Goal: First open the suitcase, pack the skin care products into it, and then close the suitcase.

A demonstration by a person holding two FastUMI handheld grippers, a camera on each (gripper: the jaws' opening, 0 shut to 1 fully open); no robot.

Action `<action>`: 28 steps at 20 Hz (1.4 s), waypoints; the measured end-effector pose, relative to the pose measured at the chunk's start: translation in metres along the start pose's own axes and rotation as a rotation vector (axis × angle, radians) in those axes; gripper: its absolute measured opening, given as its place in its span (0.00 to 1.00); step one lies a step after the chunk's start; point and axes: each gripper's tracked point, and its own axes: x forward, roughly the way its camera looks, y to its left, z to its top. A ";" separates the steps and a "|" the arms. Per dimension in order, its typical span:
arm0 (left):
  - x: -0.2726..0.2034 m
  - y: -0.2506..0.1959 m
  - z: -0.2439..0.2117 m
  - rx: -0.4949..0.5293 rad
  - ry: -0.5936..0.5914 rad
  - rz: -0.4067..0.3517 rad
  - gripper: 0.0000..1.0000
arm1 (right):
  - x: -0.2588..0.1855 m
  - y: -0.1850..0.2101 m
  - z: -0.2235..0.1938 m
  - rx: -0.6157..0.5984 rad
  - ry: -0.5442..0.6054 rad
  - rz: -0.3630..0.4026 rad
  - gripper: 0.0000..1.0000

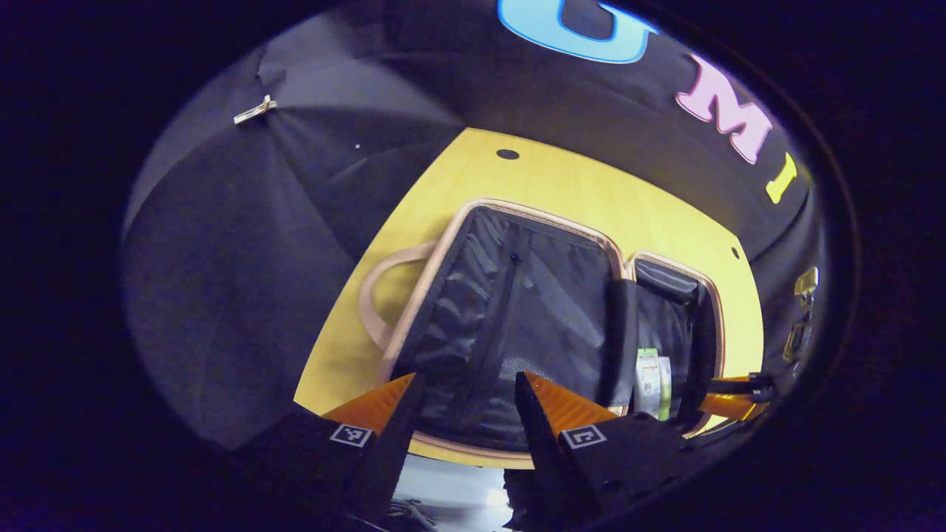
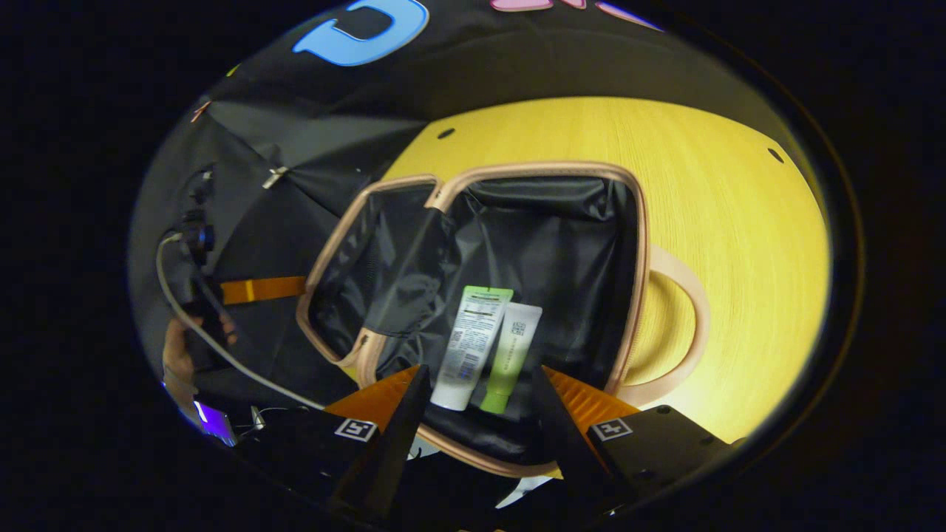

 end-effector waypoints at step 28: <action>0.095 0.078 0.066 -0.048 0.053 0.061 0.13 | -0.074 -0.056 0.009 0.125 -0.141 -0.113 0.88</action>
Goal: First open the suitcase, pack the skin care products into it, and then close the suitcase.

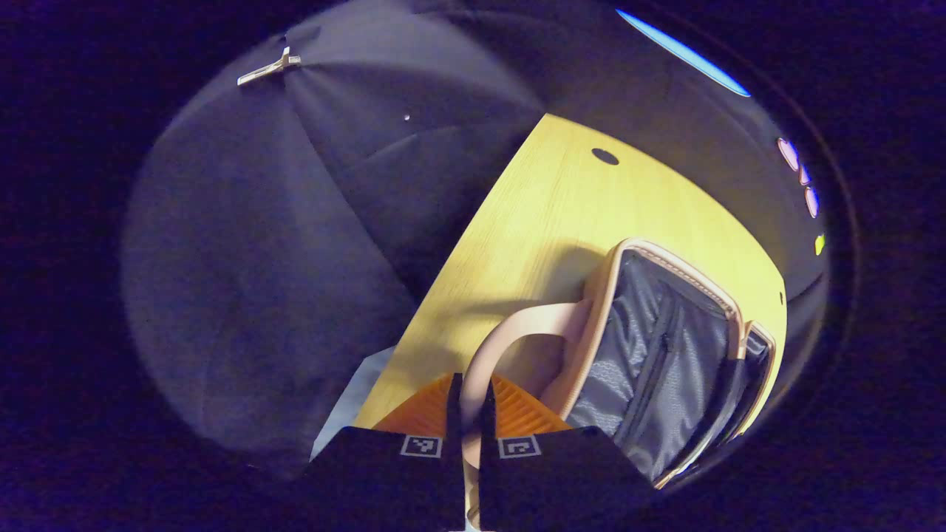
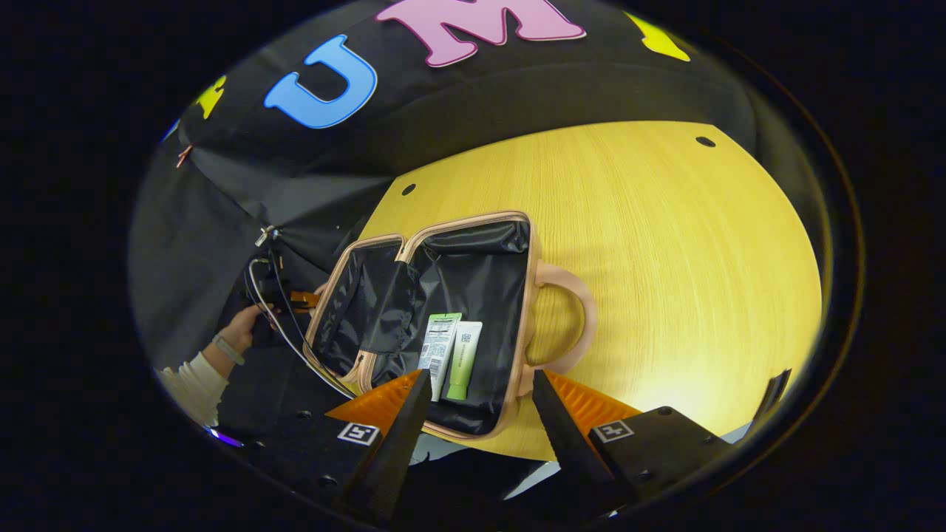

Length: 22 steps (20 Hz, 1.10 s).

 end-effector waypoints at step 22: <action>-0.281 -0.422 -0.064 0.240 -0.185 -0.847 0.10 | -0.045 -0.030 0.064 -0.017 -0.154 0.071 0.88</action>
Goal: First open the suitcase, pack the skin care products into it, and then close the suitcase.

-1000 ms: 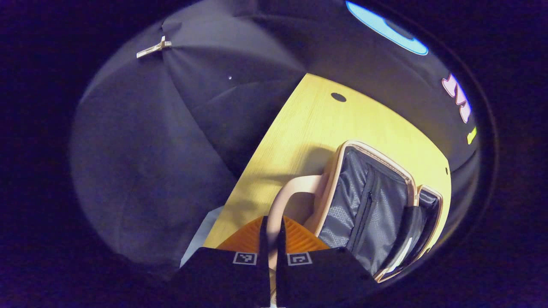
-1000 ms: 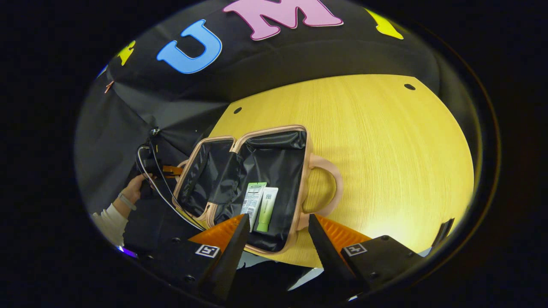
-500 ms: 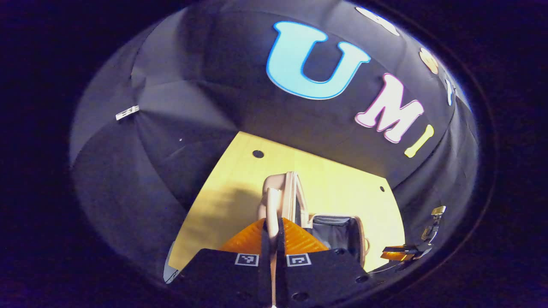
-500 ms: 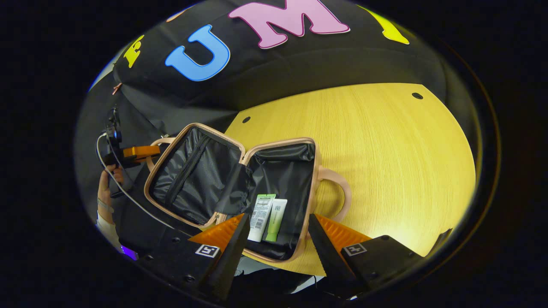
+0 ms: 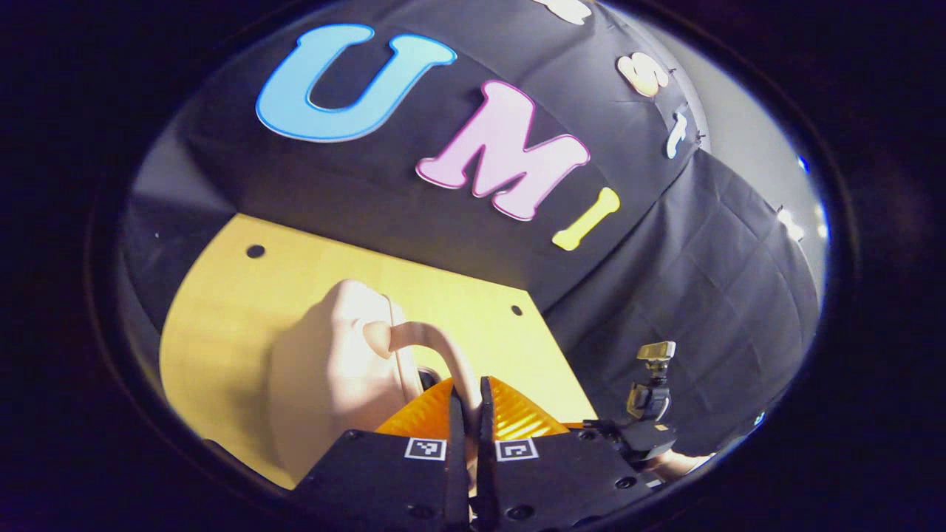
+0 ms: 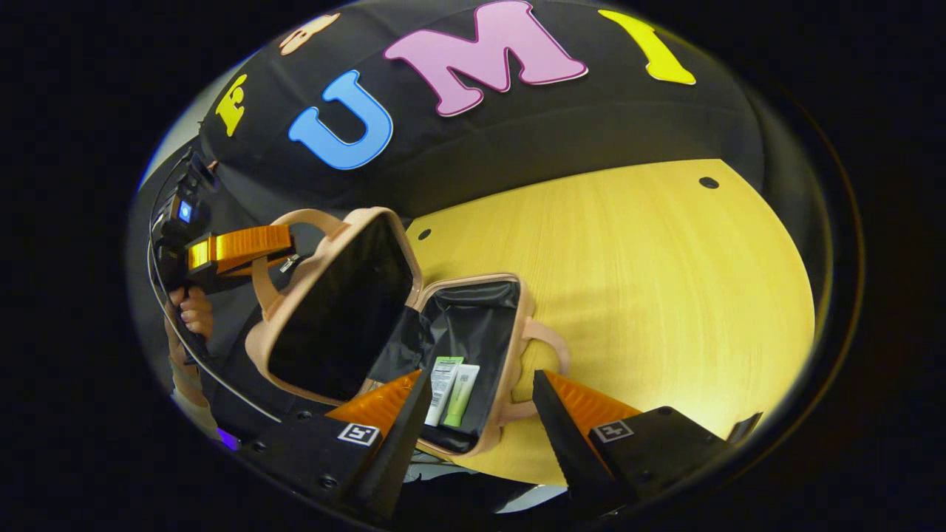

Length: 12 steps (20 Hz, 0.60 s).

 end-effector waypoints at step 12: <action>0.168 0.018 -0.164 0.090 0.418 0.229 0.13 | -0.075 -0.104 -0.012 -0.004 -0.002 -0.106 0.88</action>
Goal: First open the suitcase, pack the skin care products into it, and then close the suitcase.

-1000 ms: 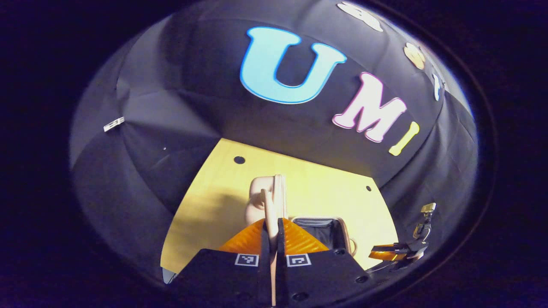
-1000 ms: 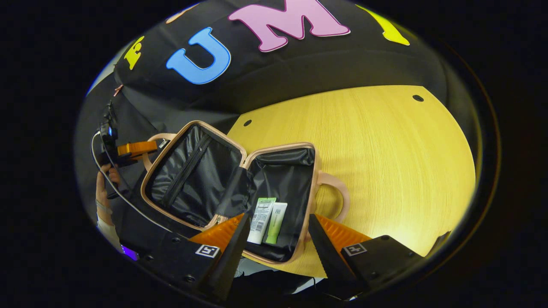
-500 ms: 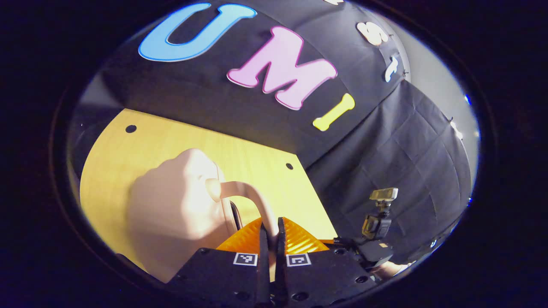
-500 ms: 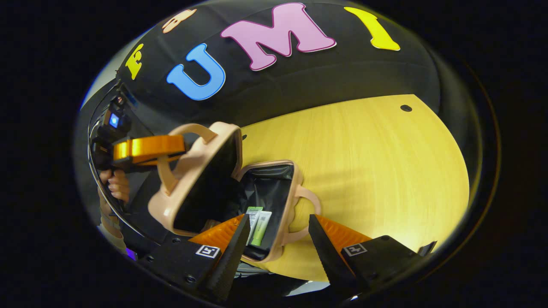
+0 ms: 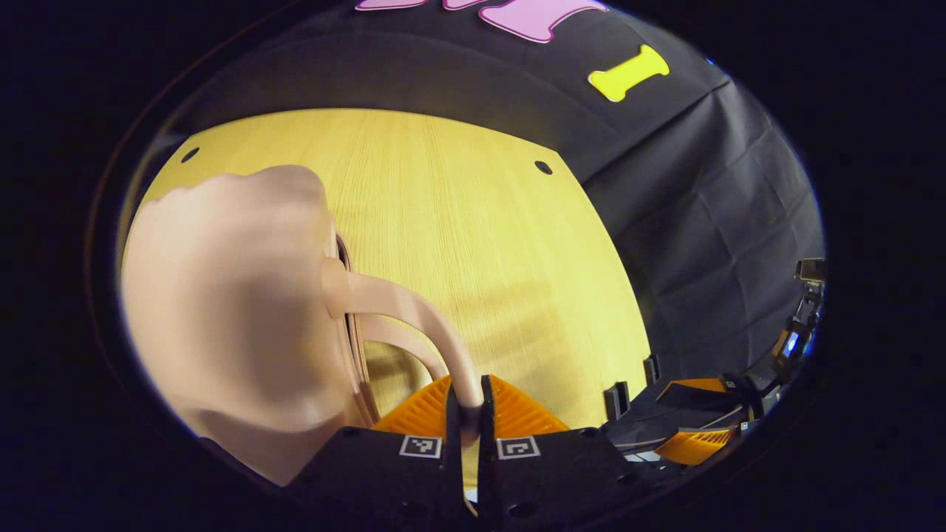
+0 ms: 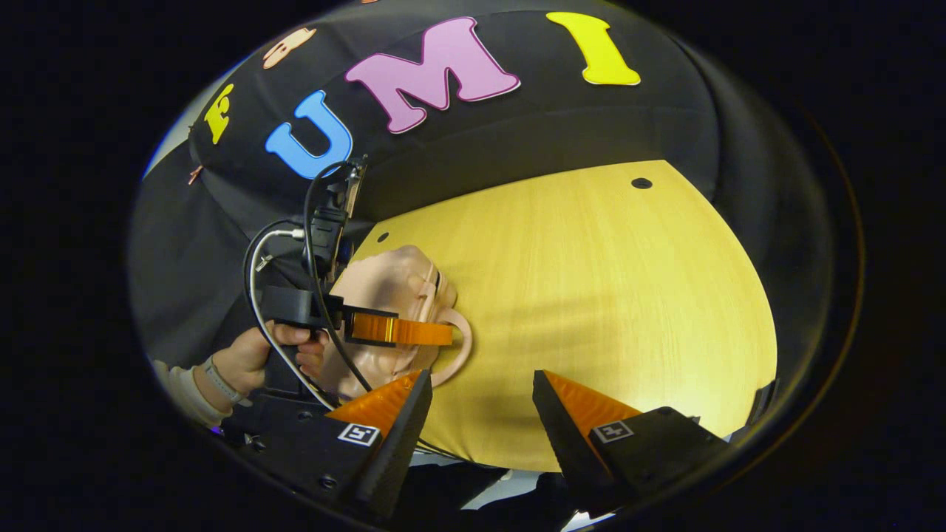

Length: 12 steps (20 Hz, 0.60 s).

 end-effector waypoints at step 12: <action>-0.101 -0.035 0.071 -0.061 -0.450 0.156 0.57 | -0.030 0.001 0.039 -0.357 -0.065 0.135 0.95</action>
